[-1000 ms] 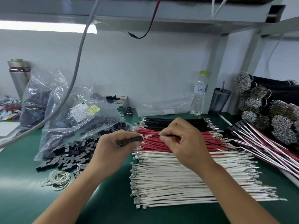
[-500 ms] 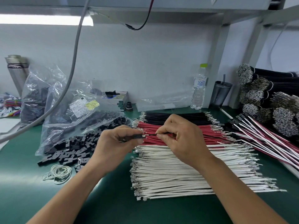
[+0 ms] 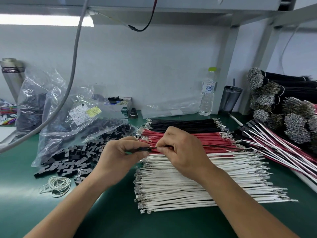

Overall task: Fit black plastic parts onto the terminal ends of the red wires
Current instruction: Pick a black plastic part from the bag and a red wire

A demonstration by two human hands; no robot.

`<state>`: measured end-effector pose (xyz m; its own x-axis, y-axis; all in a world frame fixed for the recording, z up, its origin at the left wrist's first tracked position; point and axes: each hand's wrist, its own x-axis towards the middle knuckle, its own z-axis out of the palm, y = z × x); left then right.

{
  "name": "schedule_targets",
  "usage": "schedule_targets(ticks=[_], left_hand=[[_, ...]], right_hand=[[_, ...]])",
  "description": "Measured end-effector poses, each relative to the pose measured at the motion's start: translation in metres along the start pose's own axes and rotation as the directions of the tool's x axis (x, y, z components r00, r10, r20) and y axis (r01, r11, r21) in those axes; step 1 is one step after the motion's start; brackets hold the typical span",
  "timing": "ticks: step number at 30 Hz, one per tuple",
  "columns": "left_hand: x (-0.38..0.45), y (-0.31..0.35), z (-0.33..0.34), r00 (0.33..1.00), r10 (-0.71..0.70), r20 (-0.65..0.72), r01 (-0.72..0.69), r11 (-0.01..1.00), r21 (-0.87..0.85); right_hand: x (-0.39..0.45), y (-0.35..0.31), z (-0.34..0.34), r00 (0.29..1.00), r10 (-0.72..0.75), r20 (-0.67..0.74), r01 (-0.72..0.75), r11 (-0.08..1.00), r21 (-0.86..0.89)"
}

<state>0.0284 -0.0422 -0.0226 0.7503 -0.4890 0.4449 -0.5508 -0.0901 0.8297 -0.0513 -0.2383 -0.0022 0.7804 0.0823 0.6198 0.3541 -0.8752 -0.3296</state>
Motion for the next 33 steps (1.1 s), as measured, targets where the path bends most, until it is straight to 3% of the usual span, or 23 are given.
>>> schedule_targets(ticks=[3, 15, 20, 22, 24, 26, 33], left_hand=[[0.0, 0.004, 0.001, 0.997, -0.07, -0.036, 0.064, 0.988, -0.141], [0.0, 0.005, 0.003, 0.996, -0.053, -0.066, 0.047, 0.995, -0.084], [0.007, 0.002, 0.003, 0.95, -0.224, -0.218, 0.149, 0.938, -0.314], [0.009, -0.002, -0.003, 0.917, -0.296, -0.267, 0.183, 0.908, -0.377], [0.01, -0.005, -0.005, 0.904, -0.332, -0.27, 0.211, 0.894, -0.394], [0.009, -0.005, -0.005, 0.904, -0.343, -0.253, 0.225, 0.888, -0.401], [0.008, -0.004, -0.004, 0.918, -0.344, -0.198, 0.223, 0.86, -0.459]], right_hand=[[0.001, 0.004, -0.001, 0.997, 0.067, -0.041, -0.064, 0.996, 0.06], [0.006, -0.002, 0.009, 0.998, 0.003, -0.065, -0.002, 1.0, 0.013], [0.009, 0.009, -0.002, 0.926, -0.147, -0.349, 0.047, 0.959, -0.28], [0.008, 0.014, 0.006, 0.945, -0.165, -0.282, 0.069, 0.945, -0.321], [0.01, 0.022, 0.02, 0.992, 0.028, -0.123, -0.065, 0.948, -0.311], [0.012, 0.033, 0.03, 0.983, 0.172, -0.058, -0.182, 0.938, -0.294], [0.016, 0.04, 0.031, 0.976, 0.209, -0.065, -0.219, 0.92, -0.326]])
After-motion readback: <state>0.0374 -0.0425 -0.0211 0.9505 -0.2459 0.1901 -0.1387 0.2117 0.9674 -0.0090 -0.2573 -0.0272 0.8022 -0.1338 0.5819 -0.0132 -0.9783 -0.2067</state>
